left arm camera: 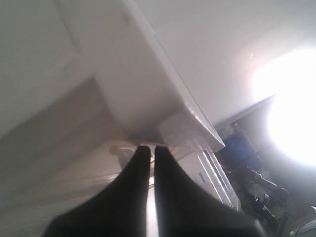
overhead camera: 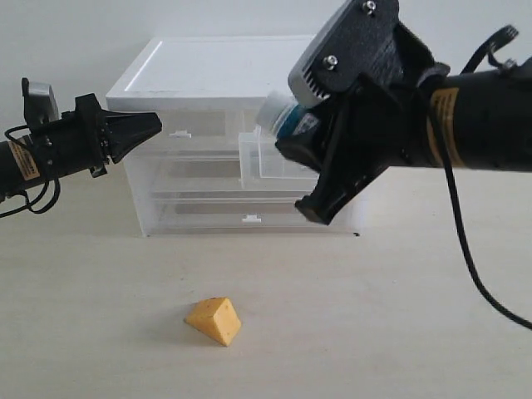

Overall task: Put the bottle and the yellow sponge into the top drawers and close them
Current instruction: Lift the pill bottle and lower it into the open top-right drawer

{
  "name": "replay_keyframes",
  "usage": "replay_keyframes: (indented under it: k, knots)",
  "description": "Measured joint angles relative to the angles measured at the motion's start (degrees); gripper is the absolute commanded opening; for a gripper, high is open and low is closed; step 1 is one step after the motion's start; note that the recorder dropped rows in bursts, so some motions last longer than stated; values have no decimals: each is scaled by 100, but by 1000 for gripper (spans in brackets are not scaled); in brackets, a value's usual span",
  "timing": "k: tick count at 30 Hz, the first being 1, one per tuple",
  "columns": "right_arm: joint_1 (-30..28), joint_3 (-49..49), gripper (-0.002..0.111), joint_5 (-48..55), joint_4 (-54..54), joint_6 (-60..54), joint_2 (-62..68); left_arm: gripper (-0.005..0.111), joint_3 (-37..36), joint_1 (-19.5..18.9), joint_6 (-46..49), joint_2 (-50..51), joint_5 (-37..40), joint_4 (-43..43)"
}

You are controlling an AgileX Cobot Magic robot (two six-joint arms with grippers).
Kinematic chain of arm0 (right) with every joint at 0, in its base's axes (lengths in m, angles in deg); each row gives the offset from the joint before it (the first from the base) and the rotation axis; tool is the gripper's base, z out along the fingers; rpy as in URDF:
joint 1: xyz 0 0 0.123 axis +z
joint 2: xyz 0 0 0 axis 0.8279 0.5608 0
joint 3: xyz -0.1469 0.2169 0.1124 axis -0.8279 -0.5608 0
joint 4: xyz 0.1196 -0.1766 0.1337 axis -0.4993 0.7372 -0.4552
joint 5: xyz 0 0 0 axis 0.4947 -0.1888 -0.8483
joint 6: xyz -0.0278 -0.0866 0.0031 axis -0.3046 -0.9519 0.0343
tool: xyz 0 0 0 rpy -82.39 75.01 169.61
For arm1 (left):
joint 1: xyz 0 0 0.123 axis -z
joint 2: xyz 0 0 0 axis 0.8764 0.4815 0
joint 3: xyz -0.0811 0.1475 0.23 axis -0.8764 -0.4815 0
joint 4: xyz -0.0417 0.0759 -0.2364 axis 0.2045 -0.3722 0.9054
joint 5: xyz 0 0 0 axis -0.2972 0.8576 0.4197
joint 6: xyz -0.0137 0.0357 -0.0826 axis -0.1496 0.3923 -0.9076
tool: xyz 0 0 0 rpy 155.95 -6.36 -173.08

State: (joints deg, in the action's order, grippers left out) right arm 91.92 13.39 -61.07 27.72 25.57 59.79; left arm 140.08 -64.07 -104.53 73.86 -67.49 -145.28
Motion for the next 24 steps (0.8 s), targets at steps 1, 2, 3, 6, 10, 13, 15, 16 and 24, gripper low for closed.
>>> replay_keyframes:
  k: [1, 2, 3, 6, 10, 13, 15, 16, 24]
  knots:
    - [0, 85, 0, 255, 0, -170, 45, 4, 0, 0, 0, 0, 0, 0]
    - [0, 183, 0, 430, 0, -291, 101, 4, 0, 0, 0, 0, 0, 0]
    - [0, 290, 0, 642, 0, -378, 175, 4, 0, 0, 0, 0, 0, 0]
    - [0, 588, 0, 1162, 0, -585, 471, 4, 0, 0, 0, 0, 0, 0]
    - [0, 937, 0, 1372, 0, -1332, 983, 4, 0, 0, 0, 0, 0, 0]
    - [0, 1104, 0, 1442, 0, -2131, 1344, 4, 0, 0, 0, 0, 0, 0]
    - [0, 1144, 0, 1525, 0, -2353, 1488, 4, 0, 0, 0, 0, 0, 0]
    - [0, 1161, 0, 1587, 0, -2406, 1559, 4, 0, 0, 0, 0, 0, 0]
    - [0, 1173, 0, 1946, 0, -2528, 1759, 4, 0, 0, 0, 0, 0, 0]
